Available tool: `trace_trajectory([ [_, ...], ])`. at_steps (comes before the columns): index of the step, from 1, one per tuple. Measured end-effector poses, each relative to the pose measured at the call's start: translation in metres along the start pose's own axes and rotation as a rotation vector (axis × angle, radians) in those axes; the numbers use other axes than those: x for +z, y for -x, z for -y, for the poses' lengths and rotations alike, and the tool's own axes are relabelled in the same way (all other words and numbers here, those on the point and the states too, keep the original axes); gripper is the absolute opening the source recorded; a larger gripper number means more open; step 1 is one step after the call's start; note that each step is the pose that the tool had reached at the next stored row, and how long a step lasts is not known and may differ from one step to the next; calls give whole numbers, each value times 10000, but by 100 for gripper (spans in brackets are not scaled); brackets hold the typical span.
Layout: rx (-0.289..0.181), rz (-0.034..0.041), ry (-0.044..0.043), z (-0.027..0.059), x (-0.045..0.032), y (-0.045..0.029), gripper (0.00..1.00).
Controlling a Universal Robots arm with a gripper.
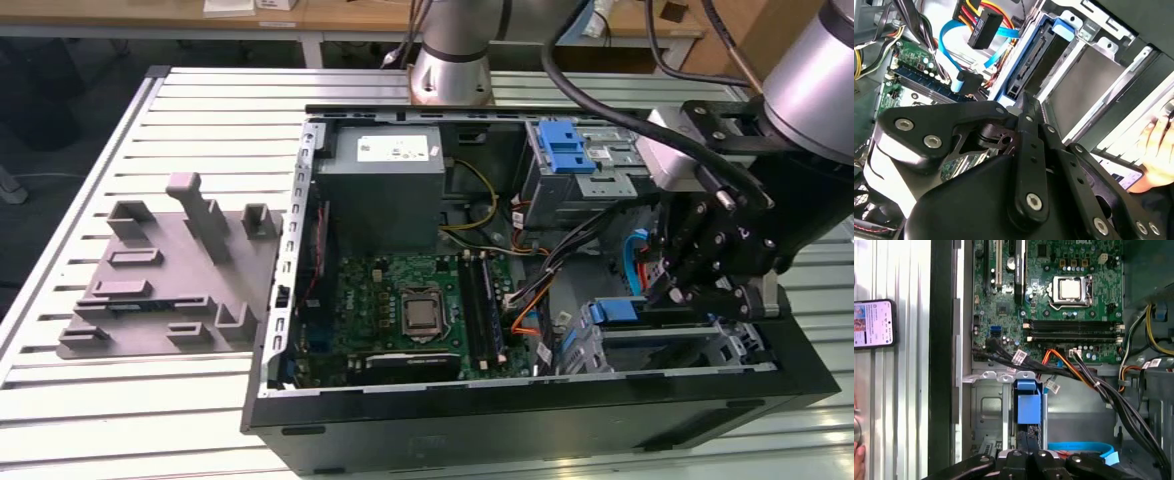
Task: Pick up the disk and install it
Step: 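Insert the first disk wire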
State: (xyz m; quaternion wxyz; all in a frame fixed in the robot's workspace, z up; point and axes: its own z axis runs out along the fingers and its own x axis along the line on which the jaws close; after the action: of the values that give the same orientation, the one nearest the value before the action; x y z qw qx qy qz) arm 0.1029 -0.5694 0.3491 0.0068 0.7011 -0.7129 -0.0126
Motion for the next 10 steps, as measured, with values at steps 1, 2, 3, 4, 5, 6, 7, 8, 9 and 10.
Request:
trace_trajectory([
  [1,0,-1,-7,2,0,0,11],
  [2,1,0,-18,3,0,-1,11],
  [3,1,1,-39,5,0,-1,11],
  [4,0,1,-70,5,0,-1,11],
  [5,-1,3,-109,6,0,-1,11],
  [6,-1,2,-150,7,-2,0,11],
  [7,-3,1,-183,9,-5,2,11],
  [8,-3,2,-209,11,-8,4,11],
  [9,-3,3,-229,12,-11,6,11],
  [10,-2,4,-243,14,-14,9,11],
])
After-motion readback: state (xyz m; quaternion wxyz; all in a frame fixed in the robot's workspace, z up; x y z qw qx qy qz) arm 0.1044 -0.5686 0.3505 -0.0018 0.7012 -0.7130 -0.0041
